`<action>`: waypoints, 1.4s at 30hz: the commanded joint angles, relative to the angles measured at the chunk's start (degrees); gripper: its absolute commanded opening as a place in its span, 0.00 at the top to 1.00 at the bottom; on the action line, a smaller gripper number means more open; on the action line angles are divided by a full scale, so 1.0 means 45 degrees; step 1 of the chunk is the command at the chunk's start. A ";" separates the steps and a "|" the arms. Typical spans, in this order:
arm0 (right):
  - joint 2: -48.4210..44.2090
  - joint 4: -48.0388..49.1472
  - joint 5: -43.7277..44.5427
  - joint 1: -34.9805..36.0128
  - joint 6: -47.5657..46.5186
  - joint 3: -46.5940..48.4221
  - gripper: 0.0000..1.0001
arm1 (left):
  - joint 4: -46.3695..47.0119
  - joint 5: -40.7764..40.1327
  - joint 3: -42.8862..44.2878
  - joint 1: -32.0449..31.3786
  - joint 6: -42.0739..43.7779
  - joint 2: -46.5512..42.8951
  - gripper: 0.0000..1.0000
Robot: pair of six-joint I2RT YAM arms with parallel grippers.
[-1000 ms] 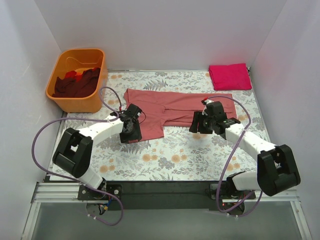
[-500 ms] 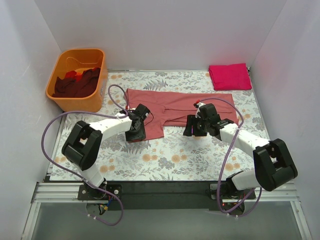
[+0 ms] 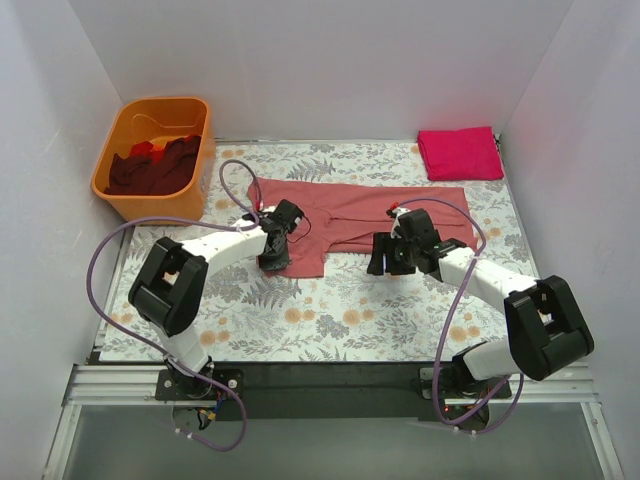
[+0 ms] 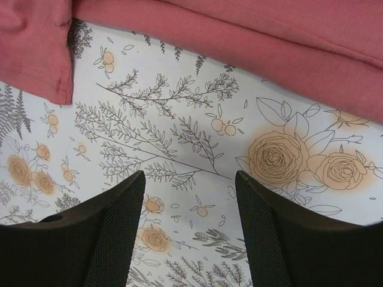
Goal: Fold and stack the t-shirts
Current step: Fold the tshirt
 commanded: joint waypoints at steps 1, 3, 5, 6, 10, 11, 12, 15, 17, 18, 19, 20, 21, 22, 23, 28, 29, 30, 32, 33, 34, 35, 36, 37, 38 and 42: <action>0.0018 -0.0009 0.0363 0.0084 -0.0386 0.0120 0.31 | 0.0432 -0.0924 0.1717 0.0074 0.0929 0.0015 1.00; -0.0080 -0.0146 0.0793 0.0084 -0.0562 0.0237 0.31 | 0.0433 -0.1061 0.2967 0.0288 0.1224 0.0656 1.00; -0.0215 -0.0302 0.1143 0.0064 -0.0660 0.0334 0.31 | 0.0394 -0.1159 0.3807 0.0638 0.1575 0.1224 1.00; -0.0236 -0.0322 0.1223 0.0084 -0.0738 0.0354 0.31 | 0.0413 -0.1198 0.4643 0.0757 0.1673 0.1749 1.00; -0.0197 -0.0439 0.1399 0.0084 -0.0992 0.0530 0.31 | 0.0510 -0.0945 0.6600 0.1343 0.2103 0.3136 1.00; -0.0158 -0.0498 0.1438 0.0084 -0.1031 0.0569 0.31 | 0.0588 -0.0945 0.6933 0.1499 0.2259 0.3373 1.00; -0.0119 -0.0498 0.1458 0.0084 -0.1147 0.0686 0.32 | 0.0821 -0.0945 0.7555 0.1578 0.2492 0.3627 1.00; -0.0002 -0.0576 0.1654 0.0084 -0.1343 0.0940 0.34 | 0.1174 -0.0808 0.8417 0.1832 0.2884 0.4545 1.00; 0.0192 -0.0557 0.2276 0.0084 -0.1519 0.1213 0.37 | 0.1330 -0.0808 0.9199 0.2026 0.2963 0.5188 1.00; 0.0252 -0.0576 0.2356 0.0045 -0.1578 0.1330 0.38 | 0.1370 -0.0769 0.9472 0.2086 0.2983 0.5385 1.00; 0.0349 -0.0557 0.2415 0.0064 -0.1656 0.1602 0.41 | 0.1390 -0.0730 0.9727 0.2144 0.2983 0.5600 1.00; 0.0621 -0.0557 0.2473 0.0064 -0.1753 0.1740 0.42 | 0.1448 -0.0711 1.0193 0.2261 0.3002 0.5873 1.00; 0.0778 -0.0557 0.2493 0.0026 -0.1793 0.1935 0.43 | 0.1545 -0.0672 1.0391 0.2281 0.3002 0.6030 1.00; 0.0934 -0.0557 0.2455 0.0025 -0.1832 0.2246 0.44 | 0.1623 -0.0575 1.0606 0.2339 0.3022 0.6129 1.00; 0.1265 -0.0576 0.2454 0.0006 -0.1929 0.2443 0.45 | 0.1721 -0.0516 1.0898 0.2379 0.3022 0.6226 1.00; 0.2496 -0.0498 0.2395 -0.0131 -0.2261 0.3556 0.49 | 0.2404 -0.0164 1.1291 0.2399 0.2983 0.6695 1.00; 0.2827 -0.0498 0.2338 -0.0170 -0.2320 0.3867 0.49 | 0.2483 -0.0067 1.1311 0.2418 0.2964 0.6754 1.00; 0.2927 -0.0498 0.2298 -0.0344 -0.2359 0.4006 0.49 | 0.2600 -0.0027 1.1331 0.2399 0.2963 0.6832 1.00; 0.3181 -0.0479 0.2124 -0.0657 -0.2321 0.4163 0.49 | 0.2659 -0.0027 1.1350 0.2418 0.2924 0.7027 1.00; 0.3221 -0.0459 0.2006 -0.0968 -0.2301 0.4260 0.50 | 0.2679 -0.0027 1.1350 0.2438 0.2866 0.7125 1.00; 0.3202 -0.0440 0.1908 -0.1145 -0.2282 0.4280 0.50 | 0.2698 -0.0027 1.1331 0.2457 0.2827 0.7280 1.00; 0.3163 -0.0420 0.1811 -0.1301 -0.2301 0.4280 0.50 | 0.2698 -0.0027 1.1331 0.2535 0.2769 0.7379 1.00; 0.3104 -0.0420 0.1810 -0.1554 -0.2340 0.4261 0.50 | 0.2718 -0.0027 1.1331 0.2574 0.2671 0.7457 1.00; 0.3046 -0.0420 0.1810 -0.1654 -0.2437 0.4203 0.50 | 0.2718 -0.0085 1.1292 0.2613 0.2593 0.7612 1.00; 0.2929 -0.0420 0.1810 -0.1790 -0.2476 0.4125 0.50 | 0.2737 -0.0085 1.1272 0.2691 0.2515 0.7653 1.00; 0.2577 -0.0362 0.1225 -0.2337 -0.2496 0.3754 0.50 | 0.2990 0.0109 1.1116 0.2770 0.2436 0.7809 0.91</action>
